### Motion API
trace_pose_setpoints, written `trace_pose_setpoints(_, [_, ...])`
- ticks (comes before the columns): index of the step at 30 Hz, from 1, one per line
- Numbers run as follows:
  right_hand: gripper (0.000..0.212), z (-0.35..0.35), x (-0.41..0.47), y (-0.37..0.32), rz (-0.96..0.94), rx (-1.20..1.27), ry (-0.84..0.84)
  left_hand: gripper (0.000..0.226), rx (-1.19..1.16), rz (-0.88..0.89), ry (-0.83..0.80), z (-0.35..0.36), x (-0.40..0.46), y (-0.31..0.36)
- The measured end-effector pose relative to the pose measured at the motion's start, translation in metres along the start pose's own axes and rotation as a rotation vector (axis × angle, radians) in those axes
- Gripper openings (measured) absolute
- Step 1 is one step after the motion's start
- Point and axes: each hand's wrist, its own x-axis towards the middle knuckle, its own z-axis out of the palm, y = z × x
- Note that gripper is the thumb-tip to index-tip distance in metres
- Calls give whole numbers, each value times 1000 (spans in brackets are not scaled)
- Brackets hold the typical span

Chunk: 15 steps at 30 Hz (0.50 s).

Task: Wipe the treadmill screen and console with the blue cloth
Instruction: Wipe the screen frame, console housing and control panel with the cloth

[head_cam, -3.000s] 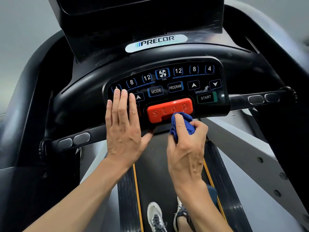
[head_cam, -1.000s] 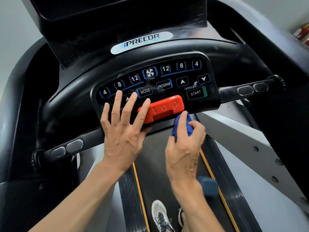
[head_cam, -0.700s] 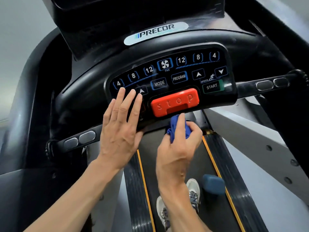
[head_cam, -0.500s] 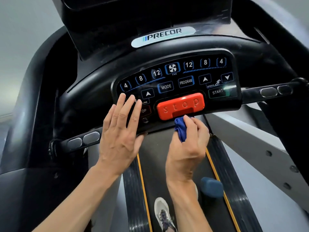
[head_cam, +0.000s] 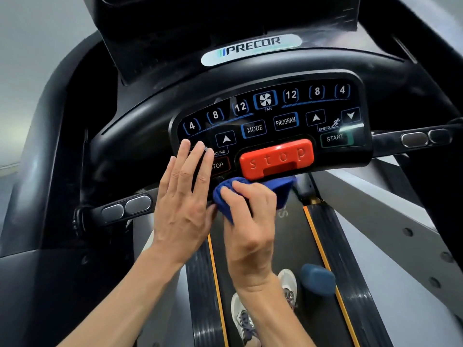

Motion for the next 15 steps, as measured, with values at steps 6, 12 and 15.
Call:
trace_pose_setpoints(6, [11,-9,-6,18,173,-22,62,94,-46,24,-25,-4,-3,-13])
trace_pose_setpoints(12, [19,20,-2,-26,42,59,-3,67,-97,3,52,-3,-14,-20])
trace_pose_setpoints(15, [21,13,12,-15,149,13,68,88,-65,3,-21,-9,-16,-30])
